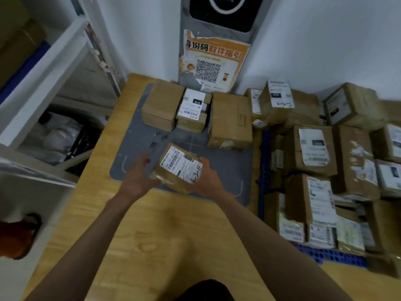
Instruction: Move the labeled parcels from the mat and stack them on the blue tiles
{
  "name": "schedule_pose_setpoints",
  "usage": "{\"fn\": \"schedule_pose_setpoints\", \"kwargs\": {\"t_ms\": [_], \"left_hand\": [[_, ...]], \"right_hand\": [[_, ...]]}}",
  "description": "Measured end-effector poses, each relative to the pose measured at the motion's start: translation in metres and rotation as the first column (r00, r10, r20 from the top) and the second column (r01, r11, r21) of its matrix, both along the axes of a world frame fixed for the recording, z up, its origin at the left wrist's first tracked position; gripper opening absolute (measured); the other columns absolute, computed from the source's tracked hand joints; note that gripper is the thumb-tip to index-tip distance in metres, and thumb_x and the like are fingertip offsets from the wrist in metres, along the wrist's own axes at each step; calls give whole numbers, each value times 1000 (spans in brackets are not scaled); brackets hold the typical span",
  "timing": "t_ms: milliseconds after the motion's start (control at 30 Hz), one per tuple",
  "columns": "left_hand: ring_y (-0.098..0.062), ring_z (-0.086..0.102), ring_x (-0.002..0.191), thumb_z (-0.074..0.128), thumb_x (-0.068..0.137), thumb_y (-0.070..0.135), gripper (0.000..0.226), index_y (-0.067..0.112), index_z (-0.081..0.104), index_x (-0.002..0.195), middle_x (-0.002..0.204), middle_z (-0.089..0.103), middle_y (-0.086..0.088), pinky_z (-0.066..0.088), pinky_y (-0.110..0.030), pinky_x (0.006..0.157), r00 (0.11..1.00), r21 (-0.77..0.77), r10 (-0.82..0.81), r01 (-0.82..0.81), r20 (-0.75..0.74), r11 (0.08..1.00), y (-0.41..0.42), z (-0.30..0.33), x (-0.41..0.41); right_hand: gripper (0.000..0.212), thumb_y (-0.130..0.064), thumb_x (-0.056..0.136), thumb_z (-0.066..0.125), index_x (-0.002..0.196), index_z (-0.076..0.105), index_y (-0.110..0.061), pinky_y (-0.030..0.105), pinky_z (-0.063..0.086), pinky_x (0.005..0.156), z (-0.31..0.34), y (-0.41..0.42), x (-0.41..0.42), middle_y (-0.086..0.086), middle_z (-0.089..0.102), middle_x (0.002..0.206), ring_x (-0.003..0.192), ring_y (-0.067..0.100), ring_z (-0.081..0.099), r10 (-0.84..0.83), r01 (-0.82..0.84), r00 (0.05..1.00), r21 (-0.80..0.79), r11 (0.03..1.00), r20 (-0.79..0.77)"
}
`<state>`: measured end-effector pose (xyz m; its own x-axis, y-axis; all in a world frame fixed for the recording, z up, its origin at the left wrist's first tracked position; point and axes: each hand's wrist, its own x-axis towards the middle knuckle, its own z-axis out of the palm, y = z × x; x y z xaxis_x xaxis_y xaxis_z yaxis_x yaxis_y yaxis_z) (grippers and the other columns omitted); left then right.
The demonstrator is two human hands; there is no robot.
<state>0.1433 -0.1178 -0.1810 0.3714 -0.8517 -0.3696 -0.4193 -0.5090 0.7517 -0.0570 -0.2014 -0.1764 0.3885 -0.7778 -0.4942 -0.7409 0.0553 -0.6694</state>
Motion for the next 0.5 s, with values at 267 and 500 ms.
{"fn": "schedule_pose_setpoints", "kwargs": {"t_ms": [267,500], "left_hand": [[-15,51,89,85,69,19,63,12,54,123,112,54,-3,38,-28,74,978,-16,-164,168,131,986,3,20,-65],[-22,60,100,85,68,20,63,13,57,124,117,62,-7,49,-36,79,980,-133,-187,194,65,972,-10,59,-111]], "right_hand": [[116,-28,67,87,154,10,-22,50,48,97,38,21,-64,9,44,141,124,30,50,-11,8,1000,-113,994,-27],[116,-30,73,83,157,2,-20,49,42,105,84,30,-118,1,28,154,138,24,35,-136,145,989,-196,970,62]]}}
